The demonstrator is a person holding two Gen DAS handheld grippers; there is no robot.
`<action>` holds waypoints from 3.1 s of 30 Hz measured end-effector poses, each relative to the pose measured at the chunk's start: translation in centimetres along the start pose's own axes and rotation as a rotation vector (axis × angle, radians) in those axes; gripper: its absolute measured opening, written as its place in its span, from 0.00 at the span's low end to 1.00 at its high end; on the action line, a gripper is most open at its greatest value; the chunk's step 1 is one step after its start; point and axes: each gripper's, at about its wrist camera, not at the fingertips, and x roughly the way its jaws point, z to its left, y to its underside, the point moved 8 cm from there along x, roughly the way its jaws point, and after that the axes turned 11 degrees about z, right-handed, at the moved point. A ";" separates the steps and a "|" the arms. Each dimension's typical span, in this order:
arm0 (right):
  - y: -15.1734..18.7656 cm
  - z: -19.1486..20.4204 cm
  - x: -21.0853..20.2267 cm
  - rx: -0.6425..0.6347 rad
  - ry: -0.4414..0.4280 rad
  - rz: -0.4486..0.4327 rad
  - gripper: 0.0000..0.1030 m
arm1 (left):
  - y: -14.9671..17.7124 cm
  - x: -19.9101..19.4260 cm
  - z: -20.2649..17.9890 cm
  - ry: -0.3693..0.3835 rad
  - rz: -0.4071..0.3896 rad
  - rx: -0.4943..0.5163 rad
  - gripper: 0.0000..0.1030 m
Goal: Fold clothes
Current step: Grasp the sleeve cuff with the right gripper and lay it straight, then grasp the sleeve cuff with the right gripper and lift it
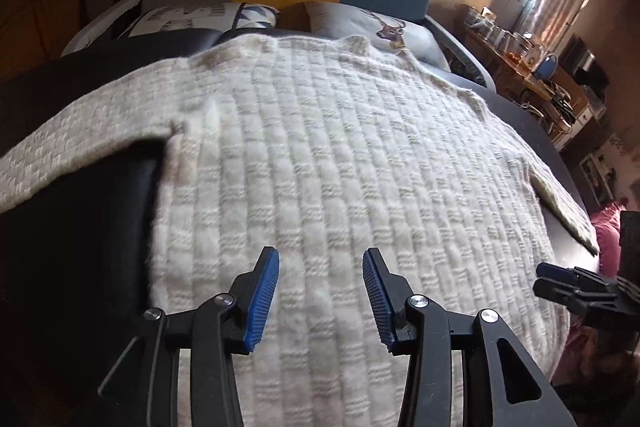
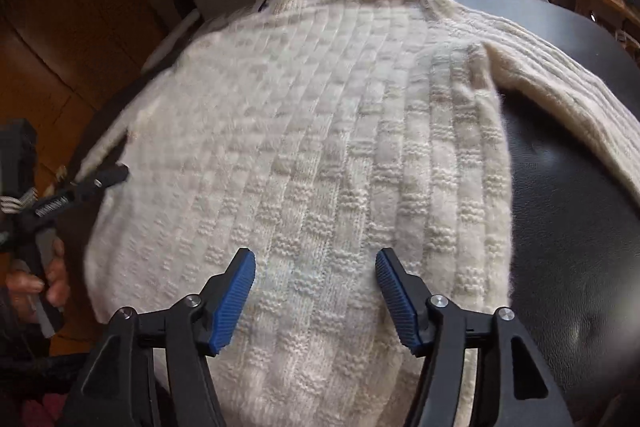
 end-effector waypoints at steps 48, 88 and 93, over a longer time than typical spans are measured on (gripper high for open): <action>-19.0 14.6 7.5 -0.358 -0.131 0.071 0.31 | -21.8 5.9 0.2 -0.084 -0.099 0.119 0.50; -4.6 -22.9 -12.2 0.911 -0.265 -0.415 0.32 | -17.3 7.9 -20.9 0.173 0.085 0.272 0.35; -4.5 -27.0 -10.5 1.004 -0.367 -0.446 0.31 | -14.9 7.8 -25.1 0.184 0.121 0.358 0.40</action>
